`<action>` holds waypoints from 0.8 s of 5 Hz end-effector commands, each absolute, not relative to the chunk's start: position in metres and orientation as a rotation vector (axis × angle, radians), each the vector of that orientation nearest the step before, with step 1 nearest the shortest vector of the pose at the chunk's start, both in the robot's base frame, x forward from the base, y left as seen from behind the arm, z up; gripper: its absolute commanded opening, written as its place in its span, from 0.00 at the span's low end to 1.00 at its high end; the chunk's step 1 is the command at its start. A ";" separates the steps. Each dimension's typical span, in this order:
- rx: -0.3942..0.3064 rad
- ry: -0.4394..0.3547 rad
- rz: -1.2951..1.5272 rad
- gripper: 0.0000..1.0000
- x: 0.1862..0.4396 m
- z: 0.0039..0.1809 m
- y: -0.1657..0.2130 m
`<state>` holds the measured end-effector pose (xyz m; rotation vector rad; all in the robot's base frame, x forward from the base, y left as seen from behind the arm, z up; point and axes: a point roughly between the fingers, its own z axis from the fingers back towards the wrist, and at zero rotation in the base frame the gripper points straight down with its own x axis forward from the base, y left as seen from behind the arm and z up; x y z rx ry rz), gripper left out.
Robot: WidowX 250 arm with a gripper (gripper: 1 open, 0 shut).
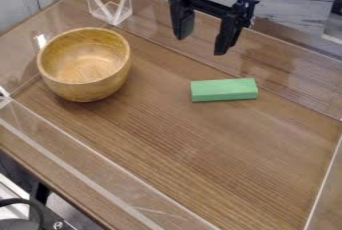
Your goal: Put the green block in the brown bowl
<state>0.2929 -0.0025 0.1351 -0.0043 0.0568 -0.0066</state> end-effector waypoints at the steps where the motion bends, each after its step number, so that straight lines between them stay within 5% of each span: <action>1: -0.004 0.059 -0.164 1.00 0.296 0.120 -0.002; 4: 0.007 0.012 -0.532 1.00 0.312 0.113 -0.014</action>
